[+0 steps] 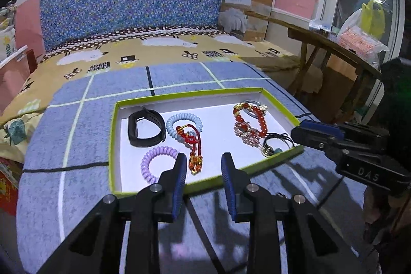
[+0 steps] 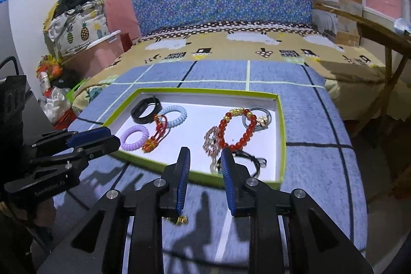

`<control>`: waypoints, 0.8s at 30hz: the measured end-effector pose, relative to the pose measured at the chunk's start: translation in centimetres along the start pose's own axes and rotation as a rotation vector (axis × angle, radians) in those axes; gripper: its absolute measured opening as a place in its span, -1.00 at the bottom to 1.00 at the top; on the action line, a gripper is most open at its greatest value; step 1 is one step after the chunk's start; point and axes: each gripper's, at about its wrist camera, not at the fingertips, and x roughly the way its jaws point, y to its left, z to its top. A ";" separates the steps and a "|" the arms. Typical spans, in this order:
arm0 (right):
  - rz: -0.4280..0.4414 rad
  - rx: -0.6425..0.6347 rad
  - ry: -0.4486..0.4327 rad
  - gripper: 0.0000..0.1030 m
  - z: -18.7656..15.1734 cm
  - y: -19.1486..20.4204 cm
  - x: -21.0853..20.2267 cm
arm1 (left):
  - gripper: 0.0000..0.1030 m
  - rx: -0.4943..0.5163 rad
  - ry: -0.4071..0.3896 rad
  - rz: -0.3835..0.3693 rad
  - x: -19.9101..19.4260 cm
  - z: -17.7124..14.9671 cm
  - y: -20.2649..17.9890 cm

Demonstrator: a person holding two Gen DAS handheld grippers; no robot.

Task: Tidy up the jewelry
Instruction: 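Open the left tool in the box while the right releases the pink bracelet, then move the left tool to the gold ring while the right grasps the gold charm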

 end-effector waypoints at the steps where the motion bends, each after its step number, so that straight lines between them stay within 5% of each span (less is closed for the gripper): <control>1: -0.003 -0.004 -0.004 -0.51 -0.2 0.2 -0.5 | -0.44 -0.002 -0.005 0.001 -0.4 -0.2 0.0; 24: -0.001 -0.014 -0.038 -0.50 -7.0 3.3 -7.8 | -0.44 0.039 -0.035 0.011 -7.9 -6.0 -2.3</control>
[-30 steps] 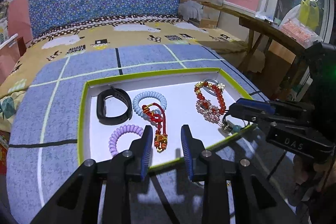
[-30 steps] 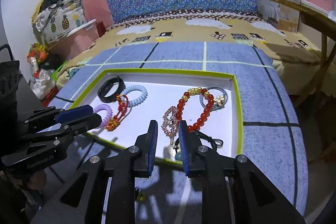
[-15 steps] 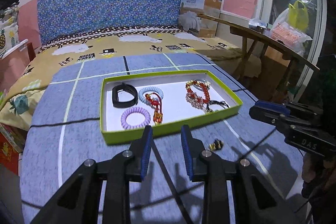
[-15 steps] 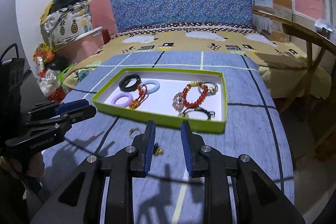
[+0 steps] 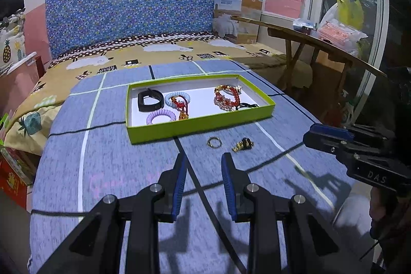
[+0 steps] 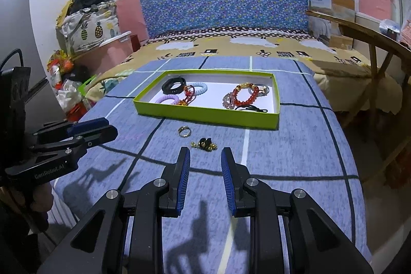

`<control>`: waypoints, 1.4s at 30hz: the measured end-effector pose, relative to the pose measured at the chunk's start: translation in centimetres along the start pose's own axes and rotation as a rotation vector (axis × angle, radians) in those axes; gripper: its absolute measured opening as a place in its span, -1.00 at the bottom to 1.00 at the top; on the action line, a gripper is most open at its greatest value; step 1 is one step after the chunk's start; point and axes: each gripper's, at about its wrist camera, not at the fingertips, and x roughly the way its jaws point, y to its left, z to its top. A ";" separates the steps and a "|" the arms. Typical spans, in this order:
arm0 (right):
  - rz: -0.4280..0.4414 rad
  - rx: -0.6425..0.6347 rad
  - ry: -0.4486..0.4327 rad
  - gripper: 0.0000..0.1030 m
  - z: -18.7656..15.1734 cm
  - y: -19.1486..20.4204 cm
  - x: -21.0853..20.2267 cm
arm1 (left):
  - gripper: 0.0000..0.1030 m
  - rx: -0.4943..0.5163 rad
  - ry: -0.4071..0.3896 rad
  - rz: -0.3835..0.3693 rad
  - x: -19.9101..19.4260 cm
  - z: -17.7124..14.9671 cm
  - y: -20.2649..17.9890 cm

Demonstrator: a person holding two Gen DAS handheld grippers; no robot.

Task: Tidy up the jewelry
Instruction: 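Move the left tool to the gold ring while the right grasps the gold charm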

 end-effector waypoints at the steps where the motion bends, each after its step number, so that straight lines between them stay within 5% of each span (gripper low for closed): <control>1: -0.001 0.000 0.000 -0.50 -0.1 0.1 -0.1 | -0.44 -0.002 0.001 0.000 -0.1 -0.2 0.0; 27: 0.017 -0.042 0.066 -0.47 0.1 0.5 3.7 | -0.41 -0.004 0.040 0.002 2.0 -0.2 0.8; 29: 0.017 -0.054 0.081 -0.44 0.2 0.6 4.6 | -0.41 -0.007 0.043 0.005 2.5 0.0 1.0; 31: 0.022 -0.067 0.098 -0.18 0.3 0.6 5.5 | -0.40 -0.012 0.046 0.004 2.8 0.1 1.2; 42: 0.015 -0.128 0.184 -0.17 1.2 1.0 10.0 | -0.40 -0.031 0.061 0.008 3.7 0.3 2.2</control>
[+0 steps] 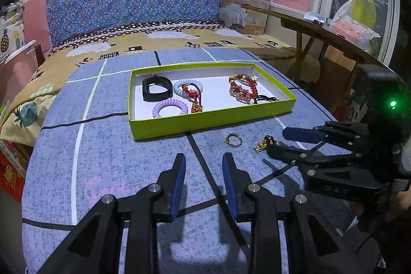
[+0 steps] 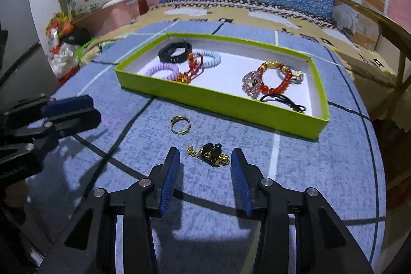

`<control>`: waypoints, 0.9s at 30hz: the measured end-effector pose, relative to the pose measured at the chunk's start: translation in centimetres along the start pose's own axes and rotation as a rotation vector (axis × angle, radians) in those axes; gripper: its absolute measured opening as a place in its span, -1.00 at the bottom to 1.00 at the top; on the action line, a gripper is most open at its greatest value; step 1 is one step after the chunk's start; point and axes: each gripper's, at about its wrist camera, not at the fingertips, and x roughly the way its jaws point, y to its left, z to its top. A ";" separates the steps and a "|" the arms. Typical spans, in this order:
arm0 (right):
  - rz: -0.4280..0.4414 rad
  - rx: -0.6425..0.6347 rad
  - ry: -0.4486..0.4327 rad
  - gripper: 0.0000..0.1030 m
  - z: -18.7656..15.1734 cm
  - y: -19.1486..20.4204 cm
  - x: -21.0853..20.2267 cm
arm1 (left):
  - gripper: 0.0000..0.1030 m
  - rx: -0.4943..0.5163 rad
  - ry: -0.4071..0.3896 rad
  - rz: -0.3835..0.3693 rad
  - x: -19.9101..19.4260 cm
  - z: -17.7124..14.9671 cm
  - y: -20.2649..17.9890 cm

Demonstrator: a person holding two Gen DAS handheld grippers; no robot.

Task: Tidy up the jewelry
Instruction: 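Move the left tool to the gold ring while the right grasps the gold charm, then grasp the gold ring with the left tool while the right lifts the gold charm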

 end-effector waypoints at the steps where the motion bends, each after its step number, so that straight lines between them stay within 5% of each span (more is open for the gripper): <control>1: 0.001 -0.003 0.011 -0.17 0.1 0.1 0.3 | -0.40 -0.001 0.001 -0.001 0.1 0.1 0.0; 6: 0.001 -0.015 0.046 -0.20 0.2 0.1 1.2 | -0.40 -0.008 0.006 -0.006 0.6 0.4 0.2; 8: -0.001 -0.015 0.047 -0.45 0.1 0.1 1.3 | -0.40 -0.009 0.008 -0.010 0.8 0.5 0.3; 27: -0.004 0.075 -0.010 -0.51 -0.7 -2.2 -1.6 | -0.40 0.021 0.099 -0.092 5.4 1.8 -2.0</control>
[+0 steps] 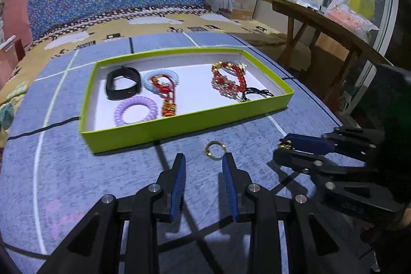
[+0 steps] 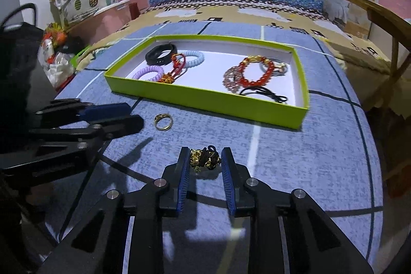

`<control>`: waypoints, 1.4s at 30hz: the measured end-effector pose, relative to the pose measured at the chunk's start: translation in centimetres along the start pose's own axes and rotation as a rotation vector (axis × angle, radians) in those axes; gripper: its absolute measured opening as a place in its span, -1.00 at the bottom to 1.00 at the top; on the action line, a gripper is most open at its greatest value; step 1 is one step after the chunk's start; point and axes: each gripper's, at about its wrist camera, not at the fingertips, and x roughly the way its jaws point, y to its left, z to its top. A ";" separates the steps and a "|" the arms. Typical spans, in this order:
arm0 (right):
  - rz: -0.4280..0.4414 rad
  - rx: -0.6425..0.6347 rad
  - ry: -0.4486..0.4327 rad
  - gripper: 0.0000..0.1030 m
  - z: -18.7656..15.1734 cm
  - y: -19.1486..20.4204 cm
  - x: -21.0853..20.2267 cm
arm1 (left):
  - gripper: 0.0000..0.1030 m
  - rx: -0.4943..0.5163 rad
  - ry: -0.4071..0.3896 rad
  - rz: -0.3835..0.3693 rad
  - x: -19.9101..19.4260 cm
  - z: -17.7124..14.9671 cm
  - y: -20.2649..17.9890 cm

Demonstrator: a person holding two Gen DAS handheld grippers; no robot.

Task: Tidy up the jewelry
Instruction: 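Grasp the gold ring with the left tool while the right lifts the gold charm, then carry the gold ring with the left tool while the right carries the gold charm into the box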

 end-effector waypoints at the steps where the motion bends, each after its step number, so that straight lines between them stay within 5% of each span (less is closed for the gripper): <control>1: -0.002 0.004 -0.003 -0.51 0.0 -0.1 -0.2 | -0.37 0.001 0.007 -0.004 0.3 0.1 -0.2; 13: -0.008 0.039 -0.026 -0.51 -0.5 -1.7 -1.3 | -0.28 0.070 0.088 0.083 3.2 1.0 -2.7; 16: -0.009 0.044 -0.032 -0.51 -0.6 -1.8 -1.5 | -0.53 0.104 0.090 0.107 3.3 1.0 -3.3; 22: -0.015 0.055 -0.050 -0.51 -0.7 -2.1 -2.3 | -0.55 0.105 0.087 0.099 3.1 1.0 -3.2; 32: -0.009 0.054 -0.085 -0.51 0.1 -1.9 -3.3 | -0.55 0.088 -0.024 0.029 -0.6 1.3 -2.3; 42: -0.006 0.023 -0.118 -0.51 3.0 -2.0 -3.1 | -0.55 0.038 -0.109 0.059 -2.4 3.9 1.8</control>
